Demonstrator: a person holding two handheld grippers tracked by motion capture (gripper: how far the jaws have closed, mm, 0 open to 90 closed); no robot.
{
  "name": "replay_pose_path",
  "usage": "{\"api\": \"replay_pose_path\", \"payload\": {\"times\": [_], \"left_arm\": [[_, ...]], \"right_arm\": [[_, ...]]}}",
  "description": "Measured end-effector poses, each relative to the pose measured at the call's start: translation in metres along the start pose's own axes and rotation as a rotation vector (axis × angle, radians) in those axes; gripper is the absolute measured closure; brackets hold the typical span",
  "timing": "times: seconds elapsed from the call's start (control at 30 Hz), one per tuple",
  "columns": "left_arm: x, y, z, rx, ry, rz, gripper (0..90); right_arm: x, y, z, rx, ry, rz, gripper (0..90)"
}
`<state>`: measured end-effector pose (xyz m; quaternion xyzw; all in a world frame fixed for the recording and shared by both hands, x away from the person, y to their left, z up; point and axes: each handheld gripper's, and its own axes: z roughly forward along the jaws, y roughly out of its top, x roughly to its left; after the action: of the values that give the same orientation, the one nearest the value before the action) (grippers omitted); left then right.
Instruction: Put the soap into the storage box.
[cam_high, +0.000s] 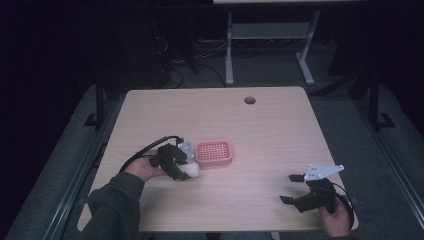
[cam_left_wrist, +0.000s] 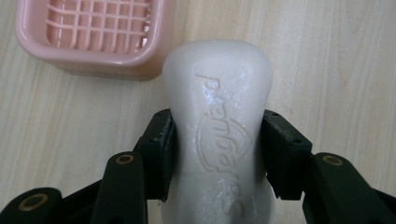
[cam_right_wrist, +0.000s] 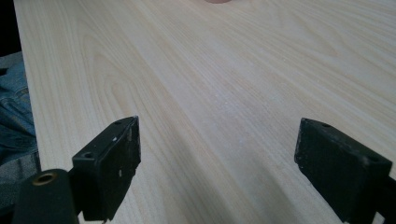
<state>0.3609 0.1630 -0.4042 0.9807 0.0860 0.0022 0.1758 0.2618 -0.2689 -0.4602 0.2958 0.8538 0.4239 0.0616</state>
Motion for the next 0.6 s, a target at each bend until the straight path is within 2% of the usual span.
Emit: {"api": "replay_pose_path", "payload": {"times": [0.6], "left_arm": [[0.022,0.035,-0.001,0.011,-0.004,0.035,49.5]], "right_arm": [[-0.001,0.000,-0.002,-0.012,0.001,-0.004,14.1]]}}
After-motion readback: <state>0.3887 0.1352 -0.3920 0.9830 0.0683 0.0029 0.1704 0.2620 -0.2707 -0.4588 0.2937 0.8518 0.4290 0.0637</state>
